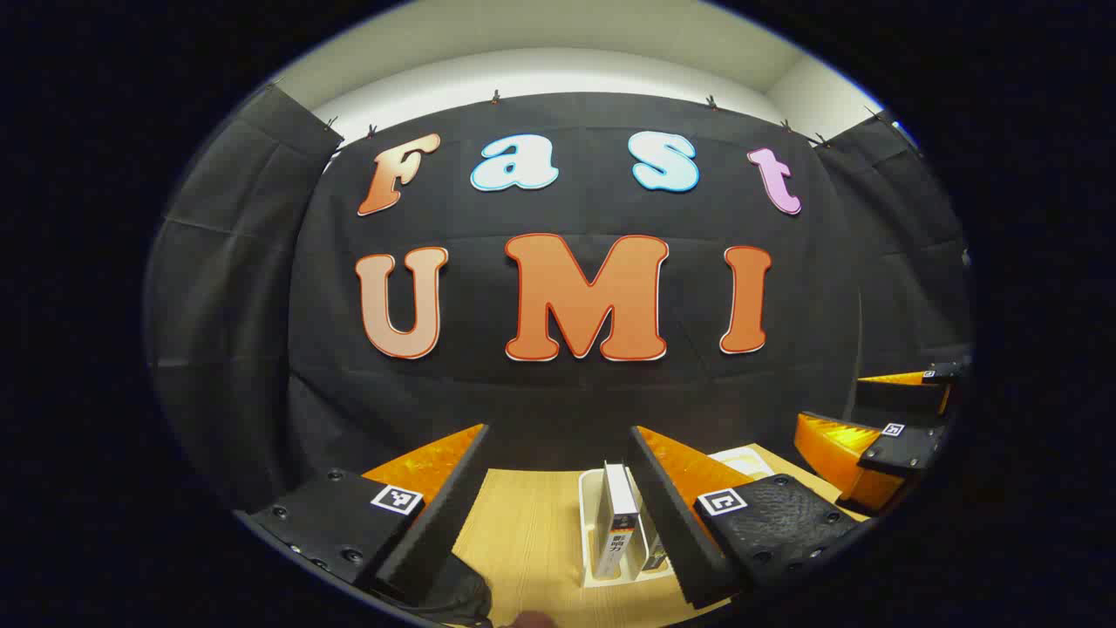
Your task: Open the schoolbag, grab two books from the bookshelf and put them into the schoolbag.
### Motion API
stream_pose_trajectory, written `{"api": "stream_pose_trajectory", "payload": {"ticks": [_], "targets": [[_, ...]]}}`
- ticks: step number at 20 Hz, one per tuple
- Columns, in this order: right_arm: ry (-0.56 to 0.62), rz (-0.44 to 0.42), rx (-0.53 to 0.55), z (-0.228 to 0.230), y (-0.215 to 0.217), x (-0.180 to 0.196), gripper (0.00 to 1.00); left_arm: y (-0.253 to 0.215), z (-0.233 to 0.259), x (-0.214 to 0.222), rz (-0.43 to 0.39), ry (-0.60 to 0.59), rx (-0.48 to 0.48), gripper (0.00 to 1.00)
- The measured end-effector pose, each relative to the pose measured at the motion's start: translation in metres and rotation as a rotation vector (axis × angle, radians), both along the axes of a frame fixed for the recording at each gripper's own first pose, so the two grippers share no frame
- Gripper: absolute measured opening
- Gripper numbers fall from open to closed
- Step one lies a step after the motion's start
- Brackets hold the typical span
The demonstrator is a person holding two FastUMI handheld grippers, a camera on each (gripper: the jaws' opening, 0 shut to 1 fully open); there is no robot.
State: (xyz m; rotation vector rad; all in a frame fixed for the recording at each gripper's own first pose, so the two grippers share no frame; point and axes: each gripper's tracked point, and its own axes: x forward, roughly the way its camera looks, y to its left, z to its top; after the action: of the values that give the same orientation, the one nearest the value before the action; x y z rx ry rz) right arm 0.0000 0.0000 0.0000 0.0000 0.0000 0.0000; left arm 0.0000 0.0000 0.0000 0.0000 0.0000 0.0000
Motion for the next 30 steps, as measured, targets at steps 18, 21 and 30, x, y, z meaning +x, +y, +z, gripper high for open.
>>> {"api": "stream_pose_trajectory", "payload": {"ticks": [18,21,30], "targets": [[0.053,-0.001,0.016,-0.012,0.009,0.035,0.97,0.0,0.0,0.039,-0.056,-0.025,0.007,1.0],[0.066,0.0,0.013,-0.019,0.009,0.044,0.97,0.009,-0.005,0.039,-0.052,-0.024,0.075,0.99],[0.095,0.011,0.017,-0.032,0.005,0.057,0.97,0.025,-0.058,0.023,-0.041,0.074,0.321,0.99]]}}
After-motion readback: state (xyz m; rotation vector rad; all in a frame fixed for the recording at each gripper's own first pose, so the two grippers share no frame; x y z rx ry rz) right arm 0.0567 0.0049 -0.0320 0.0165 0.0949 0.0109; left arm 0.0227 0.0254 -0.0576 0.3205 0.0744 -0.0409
